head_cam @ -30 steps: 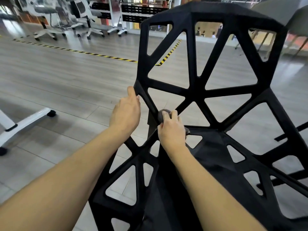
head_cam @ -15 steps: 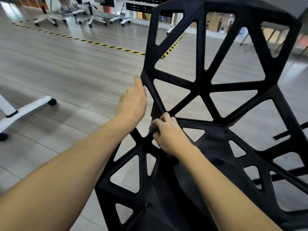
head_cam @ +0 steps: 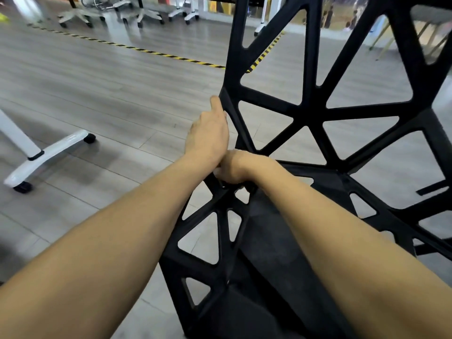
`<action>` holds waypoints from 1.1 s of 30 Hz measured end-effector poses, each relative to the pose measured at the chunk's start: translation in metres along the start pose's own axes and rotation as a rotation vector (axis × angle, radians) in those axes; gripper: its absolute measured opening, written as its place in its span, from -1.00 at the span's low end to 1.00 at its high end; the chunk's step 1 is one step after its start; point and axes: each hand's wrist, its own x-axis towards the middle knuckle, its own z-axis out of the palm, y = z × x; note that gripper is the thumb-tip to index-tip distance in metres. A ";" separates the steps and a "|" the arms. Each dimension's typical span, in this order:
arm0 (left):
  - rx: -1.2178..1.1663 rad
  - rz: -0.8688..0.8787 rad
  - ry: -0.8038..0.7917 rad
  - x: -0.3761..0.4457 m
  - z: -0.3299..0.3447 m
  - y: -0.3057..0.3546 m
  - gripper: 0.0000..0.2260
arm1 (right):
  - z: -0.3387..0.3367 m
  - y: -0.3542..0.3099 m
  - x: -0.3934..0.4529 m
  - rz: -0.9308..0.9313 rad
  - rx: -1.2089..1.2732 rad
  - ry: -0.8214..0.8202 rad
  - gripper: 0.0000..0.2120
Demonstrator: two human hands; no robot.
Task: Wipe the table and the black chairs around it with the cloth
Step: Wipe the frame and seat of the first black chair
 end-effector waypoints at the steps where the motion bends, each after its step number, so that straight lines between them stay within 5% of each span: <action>1: 0.003 -0.004 0.004 0.000 0.001 0.000 -0.75 | 0.007 0.002 -0.010 -0.051 0.136 0.041 -0.70; 4: -0.020 0.009 0.009 0.000 0.001 -0.002 -0.75 | 0.028 0.028 -0.037 -0.055 0.291 0.273 -0.71; 9: -0.043 0.033 0.017 -0.001 0.002 -0.004 -0.77 | 0.056 0.102 -0.053 0.245 0.209 0.597 -0.67; 13: -0.015 0.028 0.041 0.001 0.007 -0.006 -0.77 | 0.063 0.136 -0.070 0.362 0.108 1.063 -0.67; 18: -0.015 0.009 0.035 0.003 0.008 -0.004 -0.79 | 0.082 0.129 -0.059 0.331 0.180 0.759 -0.59; 26: 0.007 -0.019 0.014 0.006 0.010 -0.006 -0.73 | 0.141 0.039 -0.132 -0.079 0.133 0.729 -0.60; 31: 0.015 -0.068 -0.011 0.007 0.008 -0.004 -0.69 | 0.112 0.165 -0.144 0.418 -0.079 0.804 -0.65; 33: 0.000 -0.094 -0.010 0.004 0.007 -0.003 -0.69 | 0.111 0.170 -0.148 0.486 -0.046 0.826 -0.68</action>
